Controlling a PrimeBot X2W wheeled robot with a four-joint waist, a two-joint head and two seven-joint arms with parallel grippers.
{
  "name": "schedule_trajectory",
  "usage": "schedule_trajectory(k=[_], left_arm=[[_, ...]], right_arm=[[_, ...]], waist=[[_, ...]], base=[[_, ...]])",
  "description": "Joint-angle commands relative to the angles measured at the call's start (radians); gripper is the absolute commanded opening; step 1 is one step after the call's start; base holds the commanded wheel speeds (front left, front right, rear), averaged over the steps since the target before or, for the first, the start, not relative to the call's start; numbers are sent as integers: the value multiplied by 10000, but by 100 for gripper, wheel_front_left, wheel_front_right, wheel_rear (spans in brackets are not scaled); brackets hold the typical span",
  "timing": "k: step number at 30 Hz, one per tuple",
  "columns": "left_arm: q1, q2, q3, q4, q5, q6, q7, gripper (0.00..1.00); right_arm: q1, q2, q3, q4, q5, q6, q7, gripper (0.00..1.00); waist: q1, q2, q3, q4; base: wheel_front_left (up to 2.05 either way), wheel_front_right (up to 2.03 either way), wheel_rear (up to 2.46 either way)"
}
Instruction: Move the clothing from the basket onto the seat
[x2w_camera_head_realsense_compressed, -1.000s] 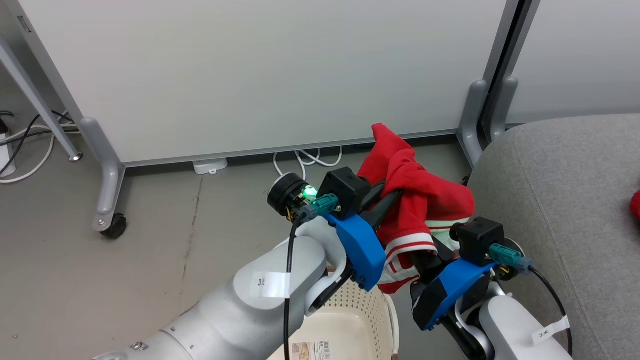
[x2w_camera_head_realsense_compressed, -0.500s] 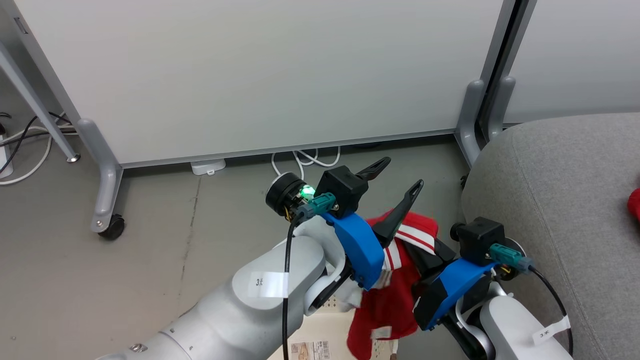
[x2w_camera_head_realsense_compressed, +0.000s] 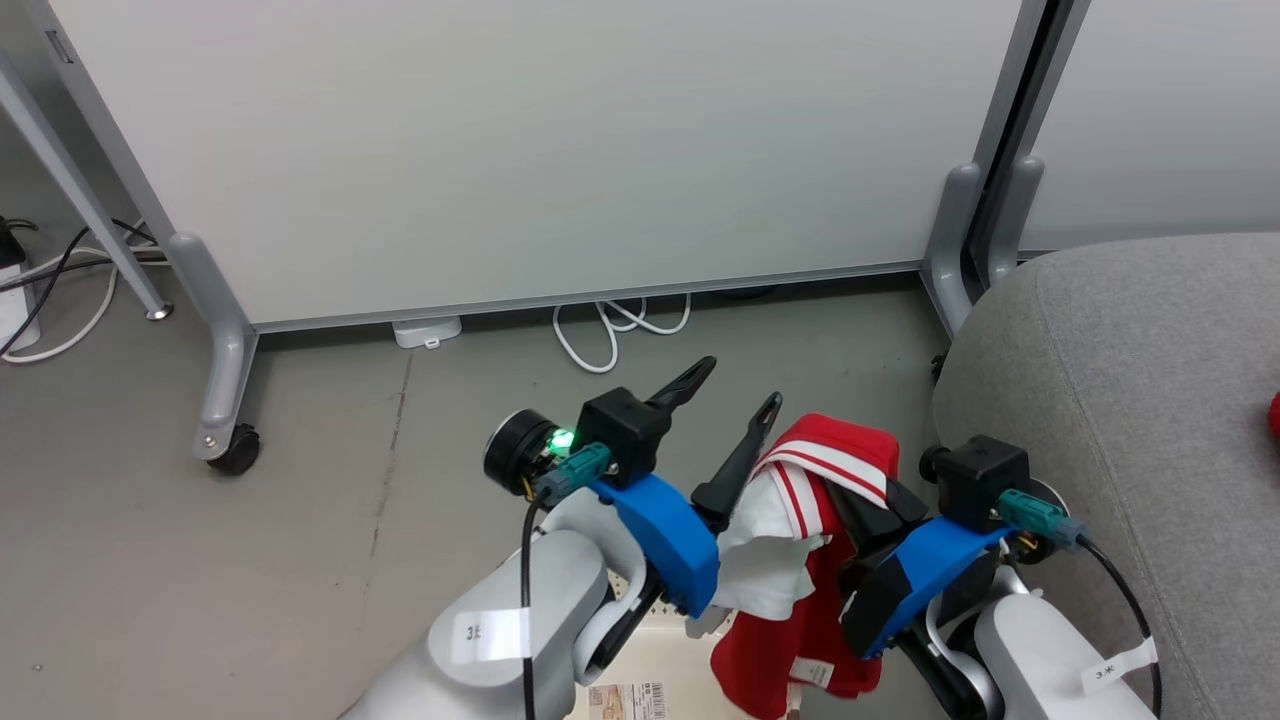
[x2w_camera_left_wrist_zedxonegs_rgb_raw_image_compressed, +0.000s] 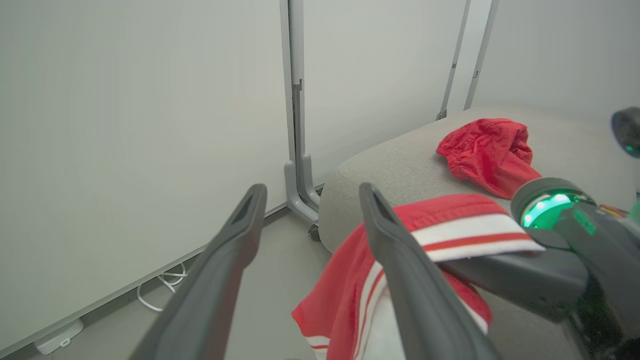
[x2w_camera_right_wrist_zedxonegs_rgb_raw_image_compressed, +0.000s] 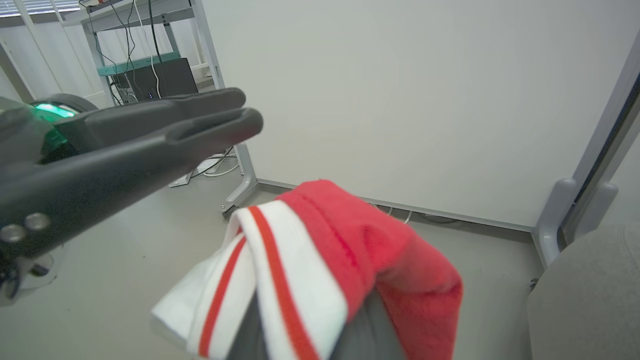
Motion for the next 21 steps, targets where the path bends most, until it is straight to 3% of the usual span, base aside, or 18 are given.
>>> schedule_trajectory(k=[1,10,21], left_arm=[[337,111,329,-99,265,-45,-25,100],[2126,562,2538,-890,1711,-161,-25,100],[3748,536,4826,-1685,3050,-413,-25,100]], right_arm=[[71,-49,-69,-89,-91,1,-37,0],[293,-71,-304,-287,-164,1,61,0],[419,-64,-521,-486,-243,1,160,0]], waist=[[0,0,-1,19],[0,0,30,93],[0,0,43,196]], base=[[0,0,0],[0,0,0],[0,0,0]])
